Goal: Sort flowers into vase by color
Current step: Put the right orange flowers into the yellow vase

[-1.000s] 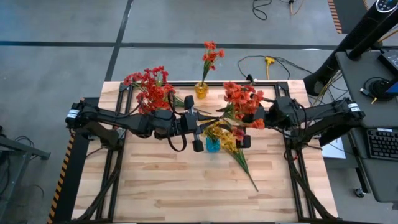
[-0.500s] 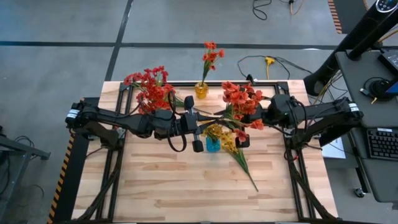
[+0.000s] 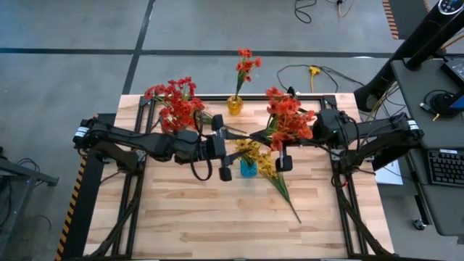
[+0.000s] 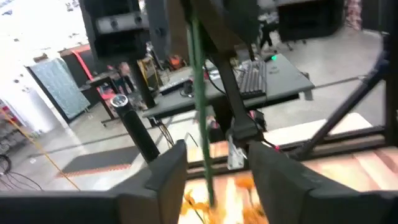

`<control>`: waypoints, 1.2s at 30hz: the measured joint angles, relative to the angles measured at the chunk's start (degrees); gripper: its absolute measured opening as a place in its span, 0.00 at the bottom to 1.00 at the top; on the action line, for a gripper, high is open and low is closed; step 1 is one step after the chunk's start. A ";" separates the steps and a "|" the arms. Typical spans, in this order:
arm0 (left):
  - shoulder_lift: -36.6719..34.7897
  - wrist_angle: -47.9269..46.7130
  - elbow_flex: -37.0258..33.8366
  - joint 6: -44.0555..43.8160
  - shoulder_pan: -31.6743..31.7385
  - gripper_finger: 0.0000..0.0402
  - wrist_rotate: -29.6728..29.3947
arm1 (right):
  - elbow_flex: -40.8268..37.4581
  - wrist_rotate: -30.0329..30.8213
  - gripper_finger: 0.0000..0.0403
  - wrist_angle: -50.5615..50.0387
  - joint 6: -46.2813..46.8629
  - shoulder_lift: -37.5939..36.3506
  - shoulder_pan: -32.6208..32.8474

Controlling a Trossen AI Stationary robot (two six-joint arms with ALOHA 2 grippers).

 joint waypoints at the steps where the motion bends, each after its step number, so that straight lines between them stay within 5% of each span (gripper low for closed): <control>1: -0.90 -1.91 0.00 -0.51 -0.46 0.42 -0.02 | 0.85 0.02 0.03 -0.79 -0.27 0.00 0.00; 9: -8.53 -20.50 0.00 -12.30 -7.37 0.50 -0.50 | 8.74 4.44 0.03 -8.36 -6.88 0.74 -5.15; 13: -9.61 -25.55 0.00 -14.33 -14.07 0.48 -10.23 | 9.21 3.26 0.03 -11.28 -6.88 0.42 -13.50; 17: -9.62 -28.02 -0.39 -14.37 -20.77 0.46 -18.97 | 6.38 -6.67 0.03 -11.62 -2.05 0.60 -24.92; 23: -10.71 -27.97 -4.57 -13.73 -25.92 0.44 -22.86 | 0.92 -22.59 0.03 -4.09 3.23 3.24 -38.91; 30: -17.19 -22.74 -14.95 -13.50 -26.10 0.41 -25.94 | -6.68 -24.61 0.03 11.04 1.40 7.43 -43.92; 36: -26.64 -6.91 -27.32 -7.27 -26.10 0.40 -24.52 | -14.90 -26.87 0.03 29.06 4.90 14.16 -45.62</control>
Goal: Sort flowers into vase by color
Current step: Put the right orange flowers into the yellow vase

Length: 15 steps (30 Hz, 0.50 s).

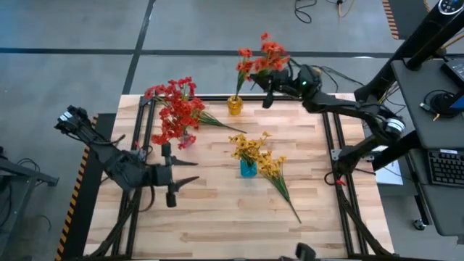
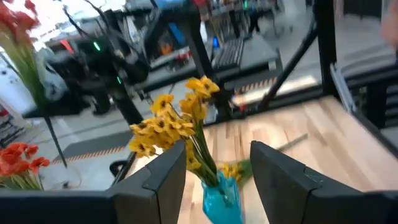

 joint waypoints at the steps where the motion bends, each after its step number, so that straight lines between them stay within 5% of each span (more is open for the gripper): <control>1: -1.49 3.05 -2.18 1.00 0.00 0.40 0.04 | -0.65 -0.24 0.03 2.50 1.17 1.28 -0.02; 9: -10.36 23.48 -14.32 9.68 0.00 0.40 0.17 | 0.80 1.32 0.03 8.26 5.05 9.99 -0.07; 15: -13.38 23.00 -16.34 10.10 0.00 0.40 -0.06 | 3.63 2.55 0.03 8.38 5.20 13.44 -0.04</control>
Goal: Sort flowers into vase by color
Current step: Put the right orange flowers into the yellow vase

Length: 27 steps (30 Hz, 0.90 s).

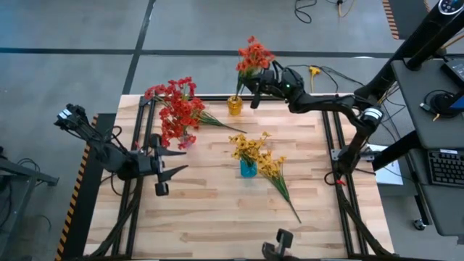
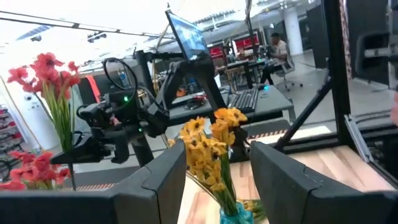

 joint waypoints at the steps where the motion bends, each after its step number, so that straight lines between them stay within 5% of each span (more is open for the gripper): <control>1: -0.21 0.31 -0.06 0.02 0.00 0.40 -0.34 | 0.24 0.66 0.03 -0.08 0.00 0.29 0.00; 19: -1.03 -2.09 -0.51 1.90 0.04 0.40 -1.40 | -1.69 4.27 0.03 1.88 -2.11 2.91 3.72; 27: -1.11 -2.12 -0.51 2.14 0.09 0.40 -2.73 | -0.86 13.06 0.03 5.69 -2.92 5.45 6.70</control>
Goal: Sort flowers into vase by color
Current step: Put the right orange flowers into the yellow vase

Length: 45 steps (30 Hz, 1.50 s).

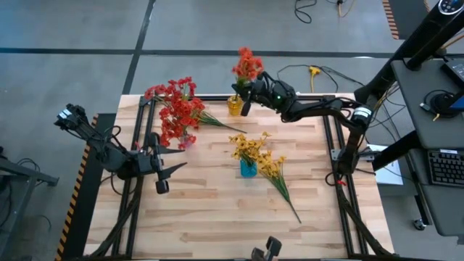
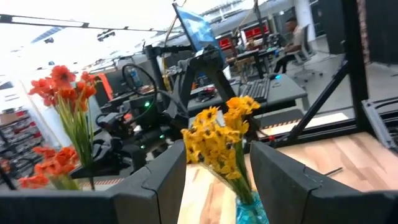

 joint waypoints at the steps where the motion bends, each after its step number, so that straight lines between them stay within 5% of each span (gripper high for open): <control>1: 0.00 -0.27 0.00 -0.01 0.00 0.40 -0.49 | 0.00 2.40 0.03 -0.33 -0.11 0.07 0.30; 10: 0.00 -0.35 0.00 0.00 0.02 0.40 -1.69 | 0.00 10.33 0.03 -0.42 -0.35 0.38 2.79; 45: 0.07 -0.26 0.00 0.68 0.02 0.40 -3.09 | 5.49 12.70 0.03 -4.07 -7.01 6.03 2.47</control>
